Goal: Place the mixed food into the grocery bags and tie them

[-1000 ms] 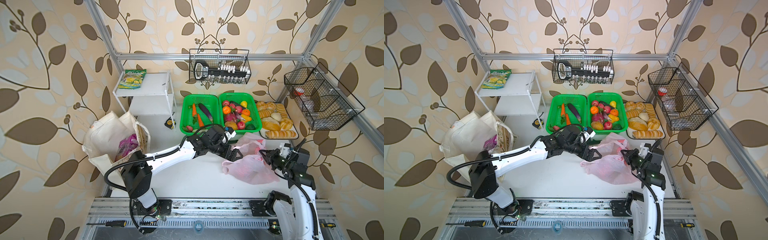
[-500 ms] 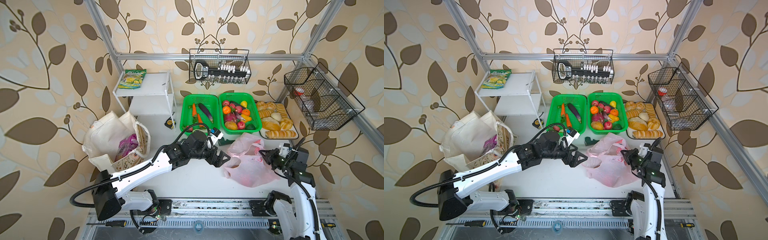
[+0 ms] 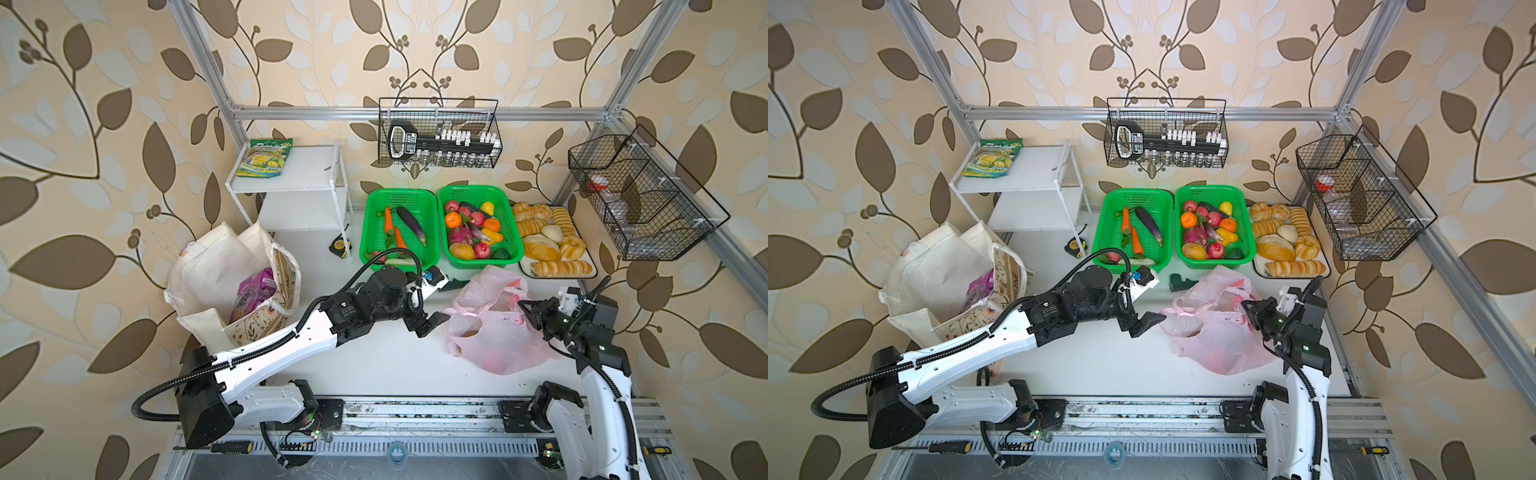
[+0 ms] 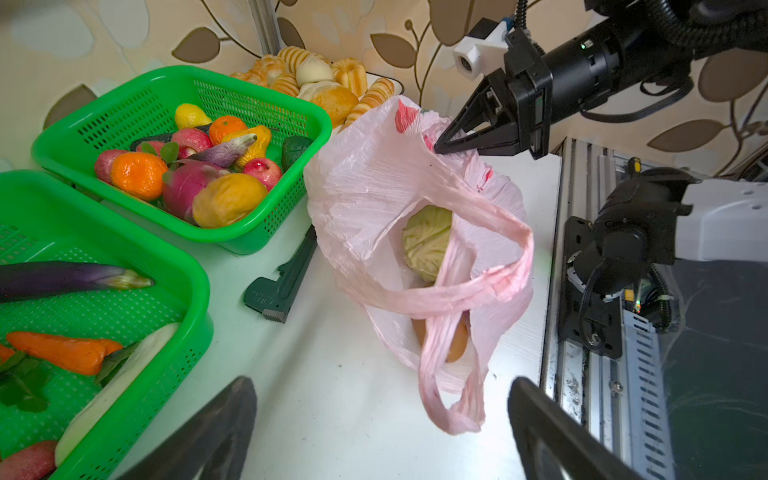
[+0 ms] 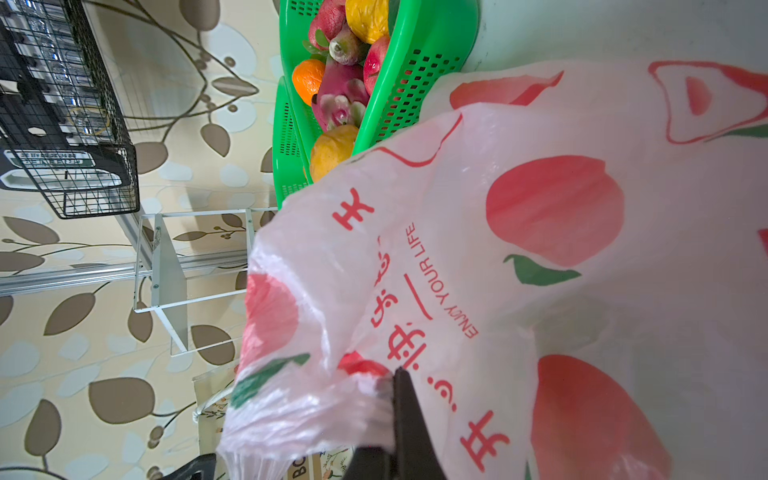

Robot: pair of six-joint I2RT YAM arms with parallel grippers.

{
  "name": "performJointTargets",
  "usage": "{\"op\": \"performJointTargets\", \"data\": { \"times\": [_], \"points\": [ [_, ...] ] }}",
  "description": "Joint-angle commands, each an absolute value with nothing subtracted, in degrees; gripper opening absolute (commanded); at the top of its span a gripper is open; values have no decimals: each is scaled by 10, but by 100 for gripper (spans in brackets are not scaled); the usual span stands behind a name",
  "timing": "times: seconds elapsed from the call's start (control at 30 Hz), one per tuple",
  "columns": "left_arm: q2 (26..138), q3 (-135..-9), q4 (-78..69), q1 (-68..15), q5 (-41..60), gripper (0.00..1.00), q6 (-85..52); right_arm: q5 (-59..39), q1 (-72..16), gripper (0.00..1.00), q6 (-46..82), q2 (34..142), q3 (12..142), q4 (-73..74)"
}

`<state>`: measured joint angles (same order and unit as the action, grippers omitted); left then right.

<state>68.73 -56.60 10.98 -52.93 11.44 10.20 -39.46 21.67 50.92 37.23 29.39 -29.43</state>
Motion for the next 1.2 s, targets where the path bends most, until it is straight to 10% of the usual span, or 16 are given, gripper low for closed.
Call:
{"op": "performJointTargets", "data": {
  "times": [0.0, 0.83, 1.0, 1.17],
  "points": [
    [697, -594, 103, -533, 132, 95, 156, -400, 220, 0, 505, 367, 310, -303],
    [814, -687, 156, -537, 256, 89, 288, -415, 220, 0, 509, 365, 312, -305],
    [854, -724, 218, -539, 250, 69, 319, -416, 220, 0, 511, 364, 315, -304],
    [861, -747, 257, -540, 272, 28, 318, -416, 220, 0, 510, 366, 315, -302]
  ]
}}
